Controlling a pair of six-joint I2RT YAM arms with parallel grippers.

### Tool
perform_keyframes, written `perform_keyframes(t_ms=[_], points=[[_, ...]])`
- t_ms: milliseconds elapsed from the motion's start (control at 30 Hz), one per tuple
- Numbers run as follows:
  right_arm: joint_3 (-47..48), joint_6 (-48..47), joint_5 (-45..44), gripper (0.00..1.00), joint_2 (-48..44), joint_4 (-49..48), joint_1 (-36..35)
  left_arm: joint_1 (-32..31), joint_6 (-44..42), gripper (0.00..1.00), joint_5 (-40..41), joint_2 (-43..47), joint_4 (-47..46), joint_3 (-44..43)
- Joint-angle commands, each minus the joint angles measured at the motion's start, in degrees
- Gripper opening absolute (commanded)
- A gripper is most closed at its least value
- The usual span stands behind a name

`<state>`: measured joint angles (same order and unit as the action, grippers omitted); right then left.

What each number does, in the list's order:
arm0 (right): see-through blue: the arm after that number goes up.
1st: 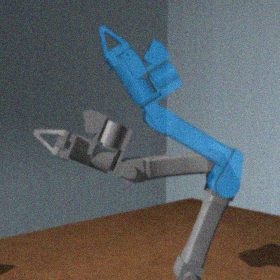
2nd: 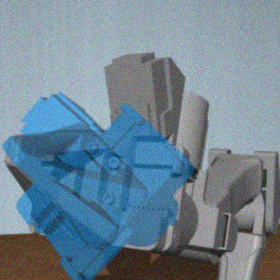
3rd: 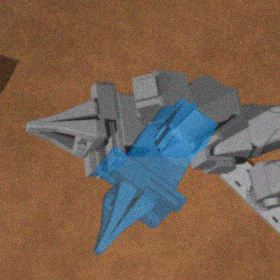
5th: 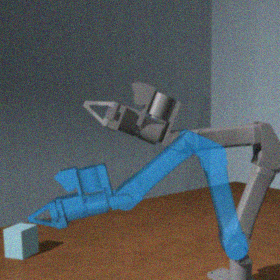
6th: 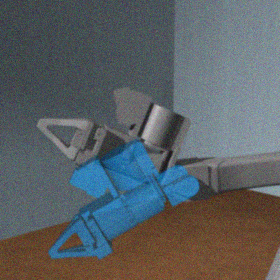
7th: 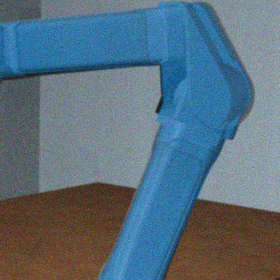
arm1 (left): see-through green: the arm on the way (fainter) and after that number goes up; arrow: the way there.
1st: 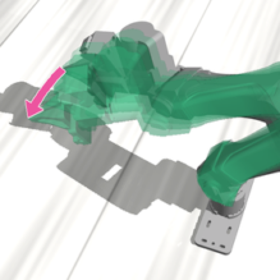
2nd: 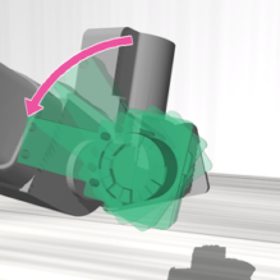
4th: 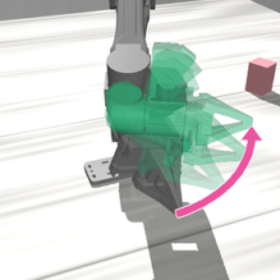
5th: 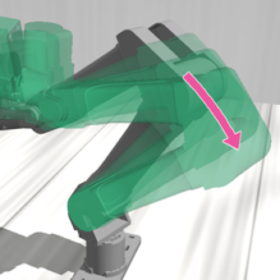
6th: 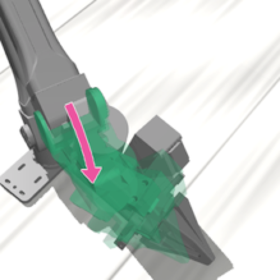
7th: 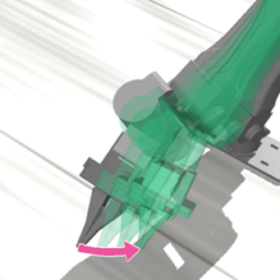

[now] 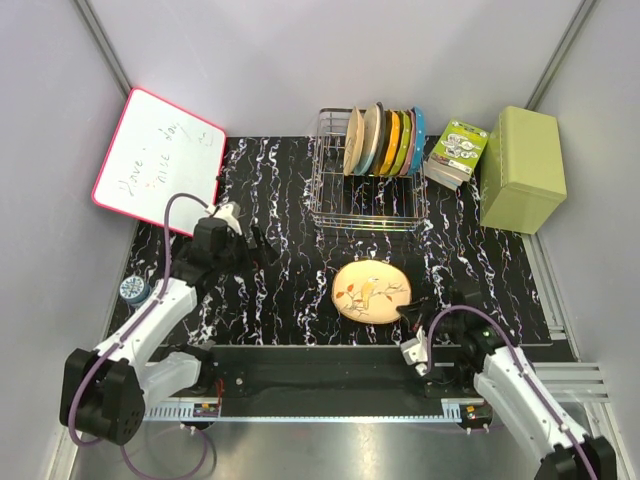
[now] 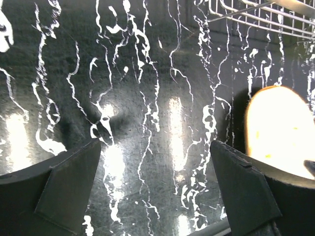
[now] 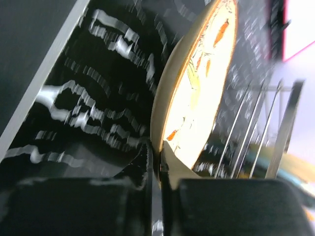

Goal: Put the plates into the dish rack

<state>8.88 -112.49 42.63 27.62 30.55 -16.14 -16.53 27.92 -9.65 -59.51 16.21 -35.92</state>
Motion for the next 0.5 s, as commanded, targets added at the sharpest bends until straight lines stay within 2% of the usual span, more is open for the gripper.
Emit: perform_keyframes(t_ms=[0,33,67,100,200,333,367,433,467], points=[[-8.7,-22.1,19.5,0.28,7.8,-22.3,-0.2,0.5,4.4,0.99,-7.3,0.3,-4.2,2.4],[-8.3,-24.2,19.0,0.37,9.5,-21.4,-0.2,0.5,5.2,0.99,-8.6,0.1,-4.3,2.9],[-7.7,-27.1,18.4,0.53,12.8,-20.5,-0.2,0.5,6.5,0.99,-10.7,-0.1,-4.3,3.8],[-6.8,-27.6,16.5,0.61,13.9,-20.6,-0.2,0.4,7.3,0.99,-11.4,-0.3,-4.5,4.4],[-4.3,-24.7,10.9,0.75,16.2,-21.3,-0.2,-0.1,9.1,0.99,-15.1,-1.1,-6.2,6.1],[-0.5,-15.0,4.0,0.79,14.3,-21.4,-0.3,-1.1,8.9,0.99,-18.9,-3.1,-8.8,6.0],[0.9,-6.2,-0.1,0.79,14.1,-21.4,-0.2,-2.3,8.9,0.99,-19.2,-4.2,-9.5,5.8],[6.6,5.0,-5.5,0.80,15.6,-21.0,-0.1,-4.7,8.7,0.99,-19.1,-5.7,-10.2,4.6],[8.8,13.6,-11.8,0.81,17.0,-20.3,0.1,-5.7,8.6,0.99,-18.8,-7.4,-11.0,4.0]])
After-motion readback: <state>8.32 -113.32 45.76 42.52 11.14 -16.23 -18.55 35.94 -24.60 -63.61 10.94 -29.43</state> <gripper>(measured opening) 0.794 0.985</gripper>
